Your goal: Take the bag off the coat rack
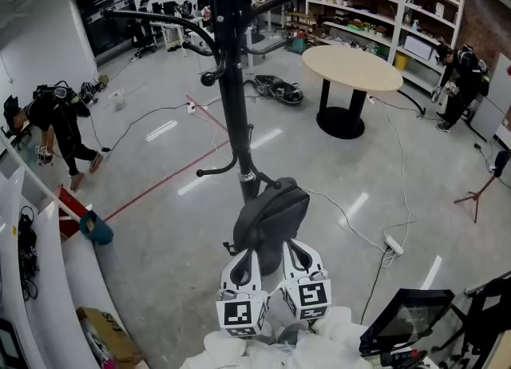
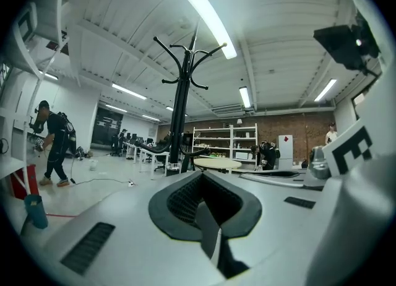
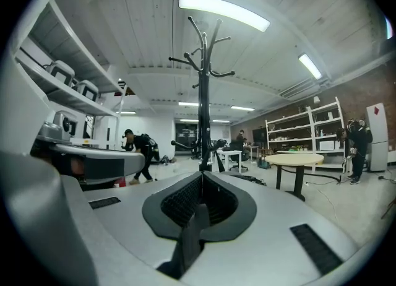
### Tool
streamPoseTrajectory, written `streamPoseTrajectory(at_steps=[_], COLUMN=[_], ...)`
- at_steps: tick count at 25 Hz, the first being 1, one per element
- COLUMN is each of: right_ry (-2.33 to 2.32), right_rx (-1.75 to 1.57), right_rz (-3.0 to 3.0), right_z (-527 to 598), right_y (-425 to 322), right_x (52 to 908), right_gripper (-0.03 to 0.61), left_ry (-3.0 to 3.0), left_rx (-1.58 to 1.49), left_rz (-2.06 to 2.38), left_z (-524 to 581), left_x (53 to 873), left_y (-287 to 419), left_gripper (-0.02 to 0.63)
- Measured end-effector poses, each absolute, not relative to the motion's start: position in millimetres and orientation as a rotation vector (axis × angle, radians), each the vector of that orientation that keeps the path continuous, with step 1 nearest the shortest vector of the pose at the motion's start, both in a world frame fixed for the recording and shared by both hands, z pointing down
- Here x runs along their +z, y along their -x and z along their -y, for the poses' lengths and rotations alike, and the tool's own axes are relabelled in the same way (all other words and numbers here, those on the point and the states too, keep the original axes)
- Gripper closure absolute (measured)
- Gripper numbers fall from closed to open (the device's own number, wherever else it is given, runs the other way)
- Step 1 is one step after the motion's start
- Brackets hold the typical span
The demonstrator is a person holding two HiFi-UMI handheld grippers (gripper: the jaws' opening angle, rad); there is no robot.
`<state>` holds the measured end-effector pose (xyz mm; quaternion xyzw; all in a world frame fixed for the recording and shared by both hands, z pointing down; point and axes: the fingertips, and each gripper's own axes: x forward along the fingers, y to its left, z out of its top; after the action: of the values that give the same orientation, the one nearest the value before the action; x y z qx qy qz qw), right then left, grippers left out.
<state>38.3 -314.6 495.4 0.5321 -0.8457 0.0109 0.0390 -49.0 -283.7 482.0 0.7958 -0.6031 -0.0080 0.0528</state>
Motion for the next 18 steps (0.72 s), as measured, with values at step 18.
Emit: streamPoseTrajectory(at_steps=[18], right_ry=[-1.499], right_rx=[0.078], right_rz=[2.592], right_z=[398.0], right_y=[8.8], right_x=[519.3], right_gripper=[0.563], left_ry=[-2.267], left_rx=[0.053], left_rz=[1.917], left_z=[280.6], left_x=[512.5], left_y=[101.8], left_gripper=[0.612])
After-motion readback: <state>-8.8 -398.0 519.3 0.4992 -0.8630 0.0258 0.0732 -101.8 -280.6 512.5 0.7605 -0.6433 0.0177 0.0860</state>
